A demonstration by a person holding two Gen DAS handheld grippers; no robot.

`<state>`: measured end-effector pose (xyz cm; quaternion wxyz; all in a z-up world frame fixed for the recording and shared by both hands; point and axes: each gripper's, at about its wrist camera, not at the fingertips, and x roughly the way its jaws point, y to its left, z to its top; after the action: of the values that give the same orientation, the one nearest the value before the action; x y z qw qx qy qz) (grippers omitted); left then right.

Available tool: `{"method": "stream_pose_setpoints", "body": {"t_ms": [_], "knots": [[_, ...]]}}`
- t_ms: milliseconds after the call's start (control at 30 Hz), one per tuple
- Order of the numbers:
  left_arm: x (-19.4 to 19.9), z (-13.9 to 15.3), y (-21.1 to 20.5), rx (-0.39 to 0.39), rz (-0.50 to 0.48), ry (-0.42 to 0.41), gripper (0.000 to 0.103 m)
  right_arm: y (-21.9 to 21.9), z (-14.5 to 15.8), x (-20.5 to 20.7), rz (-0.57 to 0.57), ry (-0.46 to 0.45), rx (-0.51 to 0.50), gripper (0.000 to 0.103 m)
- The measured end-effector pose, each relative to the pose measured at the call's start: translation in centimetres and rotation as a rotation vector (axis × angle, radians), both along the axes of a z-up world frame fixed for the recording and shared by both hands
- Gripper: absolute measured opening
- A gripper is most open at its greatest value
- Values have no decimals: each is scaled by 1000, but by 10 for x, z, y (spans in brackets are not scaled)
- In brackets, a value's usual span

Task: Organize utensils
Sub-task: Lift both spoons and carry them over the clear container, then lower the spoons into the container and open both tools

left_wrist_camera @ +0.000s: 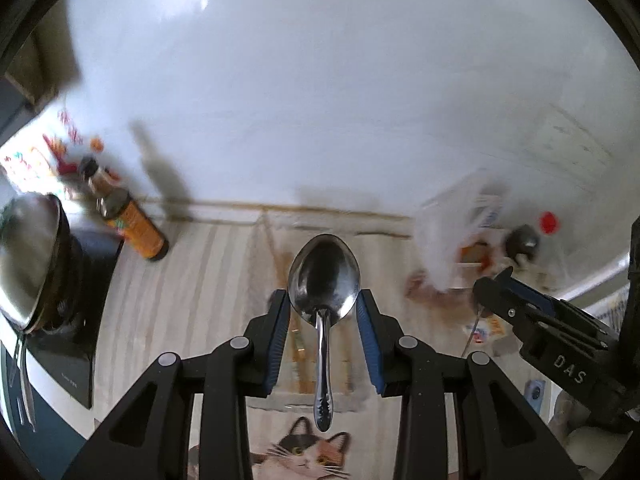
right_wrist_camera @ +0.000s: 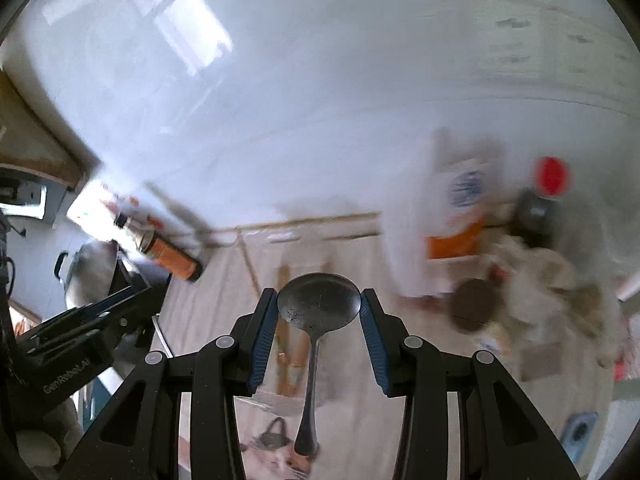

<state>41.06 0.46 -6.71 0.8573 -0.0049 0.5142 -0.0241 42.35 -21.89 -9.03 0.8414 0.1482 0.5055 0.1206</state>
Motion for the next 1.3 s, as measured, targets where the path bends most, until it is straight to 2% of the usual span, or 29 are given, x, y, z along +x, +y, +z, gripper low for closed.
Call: {"method": "stream_pose_setpoints", "body": {"t_ms": [167, 300, 400, 467, 533, 567, 600, 633, 667, 833, 900, 933, 1100, 1233, 1300], "knots": [[33, -52, 34, -46, 47, 159, 30, 53, -41, 37, 60, 100, -19, 44], [44, -96, 40, -39, 56, 269, 30, 74, -79, 49, 84, 178, -48, 44], [46, -120, 43, -57, 56, 347, 32, 85, -108, 53, 98, 244, -84, 44], [44, -123, 46, -48, 73, 356, 32, 88, -121, 56, 102, 281, -81, 45], [40, -122, 49, -51, 81, 345, 32, 87, -131, 55, 96, 313, -77, 45], [38, -119, 50, -36, 85, 333, 40, 86, -133, 54, 88, 316, -81, 49], [36, -116, 52, -31, 88, 316, 53, 83, -133, 51, 74, 311, -88, 52], [36, -113, 53, -31, 88, 295, 60, 81, -133, 49, 63, 309, -88, 59], [35, -109, 54, -16, 90, 279, 72, 78, -132, 47, 48, 305, -87, 62], [33, -98, 61, 17, 97, 213, 80, 59, -120, 32, -4, 269, -119, 64], [27, -92, 61, 49, 103, 172, 97, 57, -117, 28, -14, 257, -139, 65], [22, -89, 60, 71, 98, 152, 102, 57, -116, 23, -21, 247, -170, 68], [-5, -85, 61, 179, 110, 53, 103, 58, -112, -4, -39, 204, -248, 86], [-23, -93, 64, 183, 130, 22, 103, 66, -114, -28, -47, 185, -336, 101], [-31, -96, 64, 174, 127, 11, 103, 71, -113, -40, -47, 169, -382, 101]]}}
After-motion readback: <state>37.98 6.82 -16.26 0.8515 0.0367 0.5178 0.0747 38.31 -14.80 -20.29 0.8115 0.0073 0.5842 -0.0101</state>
